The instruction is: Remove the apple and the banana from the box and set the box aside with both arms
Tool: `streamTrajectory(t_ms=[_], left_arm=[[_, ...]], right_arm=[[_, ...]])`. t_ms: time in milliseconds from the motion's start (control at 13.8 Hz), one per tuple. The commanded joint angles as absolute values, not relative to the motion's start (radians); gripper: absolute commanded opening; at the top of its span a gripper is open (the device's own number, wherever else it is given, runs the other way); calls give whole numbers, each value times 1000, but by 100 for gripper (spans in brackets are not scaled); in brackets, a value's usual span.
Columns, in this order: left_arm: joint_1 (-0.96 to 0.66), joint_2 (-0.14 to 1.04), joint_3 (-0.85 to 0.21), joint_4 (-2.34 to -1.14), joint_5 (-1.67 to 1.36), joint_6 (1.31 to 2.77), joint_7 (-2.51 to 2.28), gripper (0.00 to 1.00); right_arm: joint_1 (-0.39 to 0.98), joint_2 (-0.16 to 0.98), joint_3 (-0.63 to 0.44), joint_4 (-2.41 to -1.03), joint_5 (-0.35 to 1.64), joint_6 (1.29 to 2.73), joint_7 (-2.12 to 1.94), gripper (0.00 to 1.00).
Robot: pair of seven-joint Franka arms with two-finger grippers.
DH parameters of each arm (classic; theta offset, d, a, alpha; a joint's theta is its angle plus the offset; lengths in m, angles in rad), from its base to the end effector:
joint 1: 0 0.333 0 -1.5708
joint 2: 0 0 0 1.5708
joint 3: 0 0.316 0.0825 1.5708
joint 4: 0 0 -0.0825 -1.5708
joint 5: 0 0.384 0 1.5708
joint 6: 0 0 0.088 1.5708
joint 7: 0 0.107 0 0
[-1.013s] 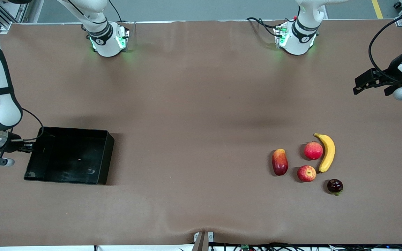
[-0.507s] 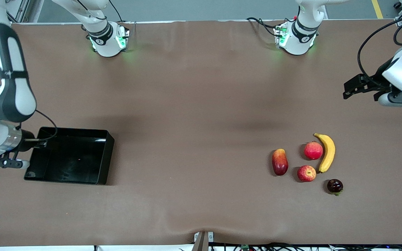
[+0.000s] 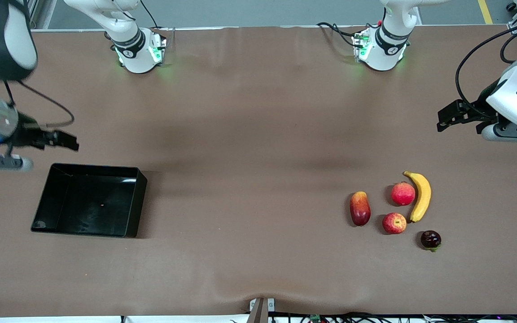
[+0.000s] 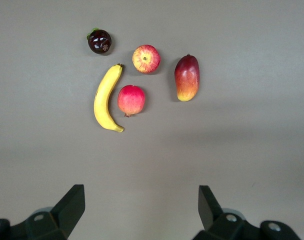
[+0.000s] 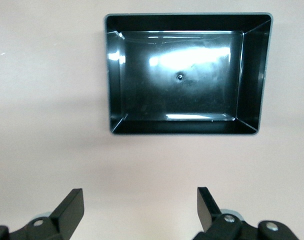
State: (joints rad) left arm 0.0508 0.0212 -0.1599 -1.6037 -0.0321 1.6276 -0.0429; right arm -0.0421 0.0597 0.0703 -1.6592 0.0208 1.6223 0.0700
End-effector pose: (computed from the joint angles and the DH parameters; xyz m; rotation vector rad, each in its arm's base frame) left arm 0.5617 -0.0639 0.6022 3.1044 -0.1000 0.0004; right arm 0.5702 0.0172 0.5536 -3.1170 0.0683 0.1522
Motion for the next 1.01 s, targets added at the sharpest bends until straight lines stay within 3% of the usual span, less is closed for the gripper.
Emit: streamTrajectory(t_ms=[0,217,941], left_arm=[[51,25,-161,-1589,-37,1631,-58,100],[51,25,-163,-1589,-38,1631,-58,100],[55,8,-163,-1592,-49,1617,-49,100]], right_arm=[[15,-12,48,-1666,21,1548,75,100],[31,-11,48,-1545,28,1438,71,100],[31,-26,-3,-1539,86,1427,61,100]])
